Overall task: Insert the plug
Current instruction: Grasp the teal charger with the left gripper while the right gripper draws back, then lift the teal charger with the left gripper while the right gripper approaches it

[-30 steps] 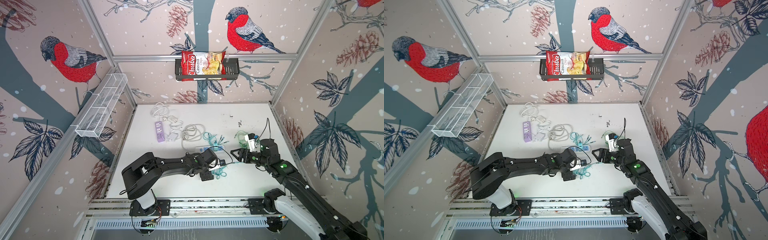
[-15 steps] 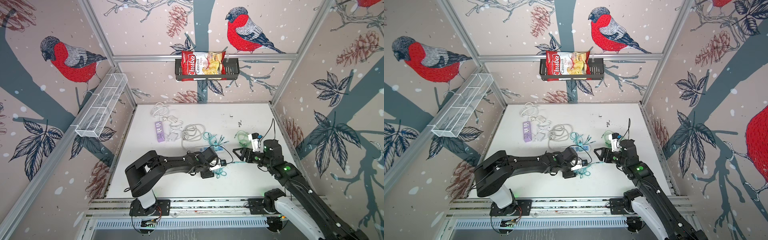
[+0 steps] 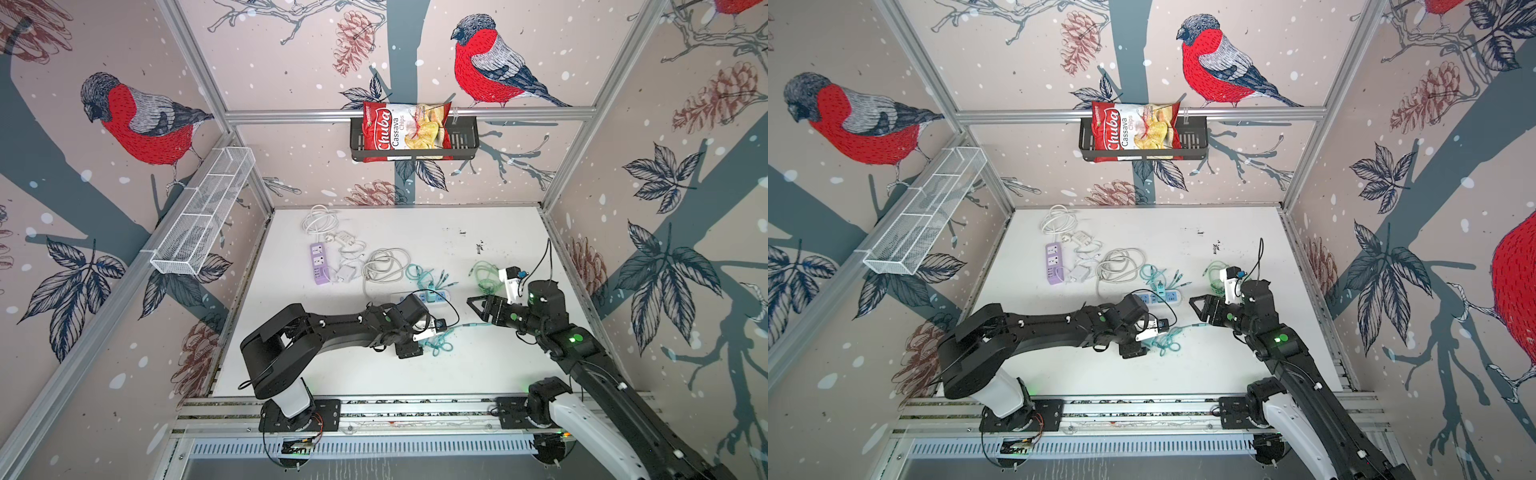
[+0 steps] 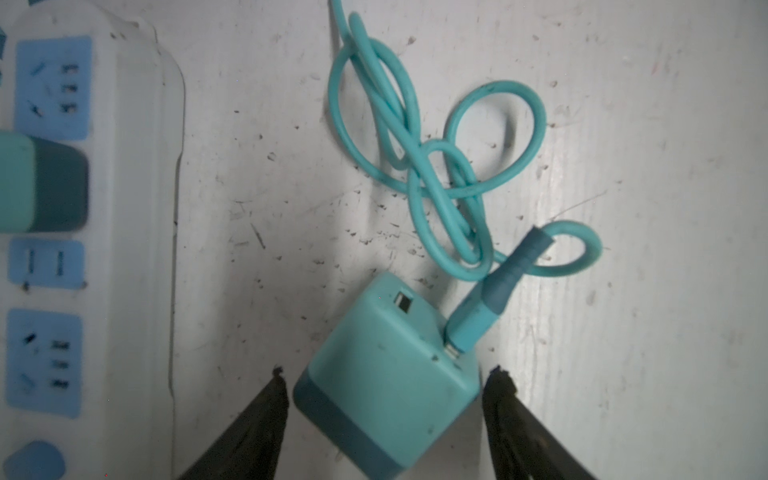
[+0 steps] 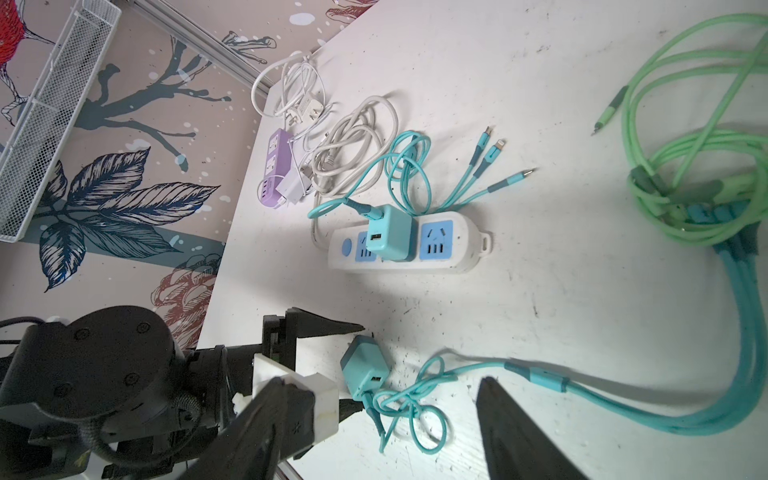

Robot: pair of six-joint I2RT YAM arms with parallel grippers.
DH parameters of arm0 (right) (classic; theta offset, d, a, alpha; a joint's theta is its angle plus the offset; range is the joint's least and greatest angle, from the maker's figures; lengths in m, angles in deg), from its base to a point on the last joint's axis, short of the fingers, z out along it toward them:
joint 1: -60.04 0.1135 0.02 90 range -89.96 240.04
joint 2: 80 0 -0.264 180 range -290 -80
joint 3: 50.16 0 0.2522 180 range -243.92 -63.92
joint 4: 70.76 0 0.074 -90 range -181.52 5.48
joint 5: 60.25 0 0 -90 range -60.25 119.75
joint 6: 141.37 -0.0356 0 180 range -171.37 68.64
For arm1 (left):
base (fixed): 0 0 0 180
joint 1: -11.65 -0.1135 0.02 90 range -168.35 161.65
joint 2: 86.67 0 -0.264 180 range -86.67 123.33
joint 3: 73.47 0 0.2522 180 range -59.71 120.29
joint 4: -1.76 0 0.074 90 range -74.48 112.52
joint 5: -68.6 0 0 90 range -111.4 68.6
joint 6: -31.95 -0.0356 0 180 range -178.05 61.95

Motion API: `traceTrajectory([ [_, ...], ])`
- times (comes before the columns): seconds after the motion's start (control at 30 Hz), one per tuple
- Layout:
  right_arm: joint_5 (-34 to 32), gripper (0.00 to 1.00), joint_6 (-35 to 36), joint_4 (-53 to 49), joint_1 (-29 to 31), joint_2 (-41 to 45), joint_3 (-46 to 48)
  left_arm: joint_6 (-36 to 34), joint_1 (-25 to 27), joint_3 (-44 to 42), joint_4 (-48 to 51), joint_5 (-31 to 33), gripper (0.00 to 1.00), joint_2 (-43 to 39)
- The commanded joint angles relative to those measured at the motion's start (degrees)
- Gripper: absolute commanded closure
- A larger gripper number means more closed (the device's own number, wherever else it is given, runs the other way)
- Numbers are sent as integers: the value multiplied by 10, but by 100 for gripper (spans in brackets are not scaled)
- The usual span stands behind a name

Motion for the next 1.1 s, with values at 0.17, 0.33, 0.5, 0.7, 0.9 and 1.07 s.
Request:
traceTrajectory([
  [0.17, -4, 27, 7, -1, 0, 1, -4, -8, -1, 7, -16, -16, 27, 14],
  [0.33, -7, 27, 7, -4, -1, 2, -1, -8, -1, 20, 5, -28, 39, 28],
  [0.5, -11, 27, -3, -8, 0, 7, -3, -2, -4, 21, 24, -33, 50, 29],
  [0.7, -19, 27, -21, -35, -1, 33, -13, 17, -8, 38, 27, -51, 64, 25],
  [0.9, -62, 28, -55, -72, -1, 67, -5, 50, -7, 47, -40, -103, 70, -10],
  [1.07, -102, 28, -75, -92, -1, 79, -1, 122, -7, 35, -123, -122, 70, -53],
])
